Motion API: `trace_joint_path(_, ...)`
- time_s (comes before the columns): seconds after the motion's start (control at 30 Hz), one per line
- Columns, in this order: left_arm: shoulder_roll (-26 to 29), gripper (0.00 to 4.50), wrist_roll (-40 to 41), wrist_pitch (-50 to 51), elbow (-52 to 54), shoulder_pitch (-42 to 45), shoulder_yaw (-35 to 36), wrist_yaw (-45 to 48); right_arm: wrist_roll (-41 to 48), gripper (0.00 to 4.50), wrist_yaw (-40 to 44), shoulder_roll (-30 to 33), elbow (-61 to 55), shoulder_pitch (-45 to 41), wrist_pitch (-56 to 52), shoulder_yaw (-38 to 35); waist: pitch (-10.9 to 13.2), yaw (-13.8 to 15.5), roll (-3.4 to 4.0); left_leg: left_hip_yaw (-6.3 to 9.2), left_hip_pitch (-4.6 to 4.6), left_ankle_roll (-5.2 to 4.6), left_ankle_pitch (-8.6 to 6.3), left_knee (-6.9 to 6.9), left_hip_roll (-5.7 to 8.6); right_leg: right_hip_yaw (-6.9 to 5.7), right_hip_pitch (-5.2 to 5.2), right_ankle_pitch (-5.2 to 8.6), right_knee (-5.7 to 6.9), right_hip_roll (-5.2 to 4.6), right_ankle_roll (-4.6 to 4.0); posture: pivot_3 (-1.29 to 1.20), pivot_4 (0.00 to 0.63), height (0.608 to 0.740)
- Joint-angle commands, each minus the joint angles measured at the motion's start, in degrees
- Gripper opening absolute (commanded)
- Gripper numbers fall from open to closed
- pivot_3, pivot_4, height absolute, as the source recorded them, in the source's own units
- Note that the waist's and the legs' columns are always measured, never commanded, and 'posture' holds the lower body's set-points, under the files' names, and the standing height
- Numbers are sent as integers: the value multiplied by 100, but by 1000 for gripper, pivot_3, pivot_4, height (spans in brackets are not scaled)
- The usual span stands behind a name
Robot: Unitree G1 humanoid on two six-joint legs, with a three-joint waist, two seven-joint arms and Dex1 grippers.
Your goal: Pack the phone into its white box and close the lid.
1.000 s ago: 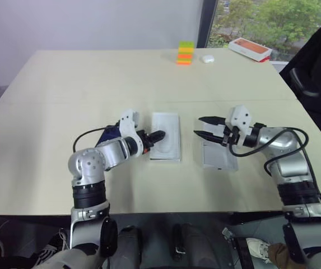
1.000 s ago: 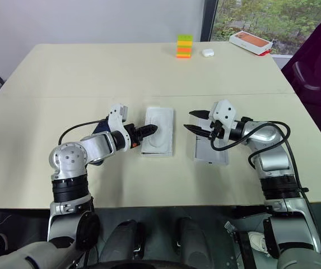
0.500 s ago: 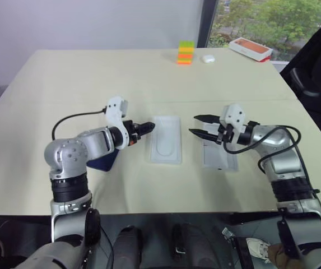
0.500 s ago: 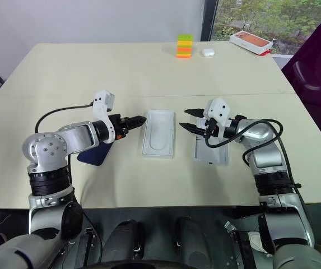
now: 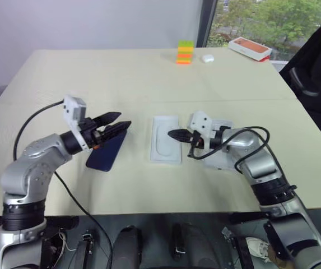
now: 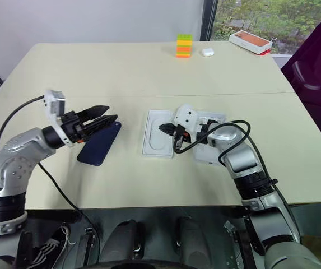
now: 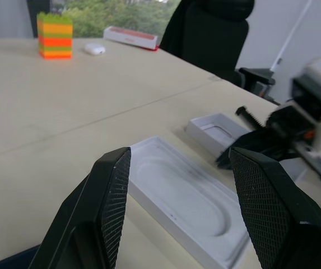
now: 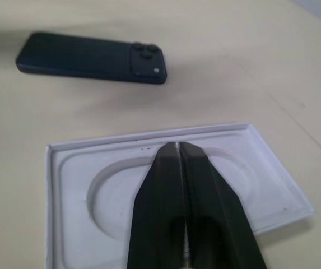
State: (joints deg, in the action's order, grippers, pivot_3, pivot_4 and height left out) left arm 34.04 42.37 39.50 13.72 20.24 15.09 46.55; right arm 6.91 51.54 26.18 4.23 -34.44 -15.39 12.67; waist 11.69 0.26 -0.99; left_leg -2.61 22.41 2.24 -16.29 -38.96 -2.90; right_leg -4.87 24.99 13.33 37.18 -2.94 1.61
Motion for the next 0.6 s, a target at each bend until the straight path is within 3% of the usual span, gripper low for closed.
trace_joint_path(0.03, 217, 2961, 319, -107, 237, -233, 279, 412, -419, 42, -611, -366, 205, -290, -105, 174, 0, -20, 0, 0, 0, 0, 0, 0, 0, 0, 2, 0, 1, 1, 0, 0, 150, 740)
trace_joint_path(0.4, 340, 2961, 330, -224, 449, -675, 210, 434, -1370, 42, -1063, -631, 676, -371, 131, 808, 0, -53, 0, -2, 9, -1, 0, 6, -2, 5, 13, 0, 1, 2, 0, 0, 150, 740)
trace_joint_path(0.6, 344, 2961, 254, -316, 486, -709, 178, 388, -1807, 42, -771, -452, 841, -353, 177, 1225, -1, -99, -1, 0, 6, -2, -1, 8, -3, 6, 13, 0, 3, 4, 0, 0, 150, 740)
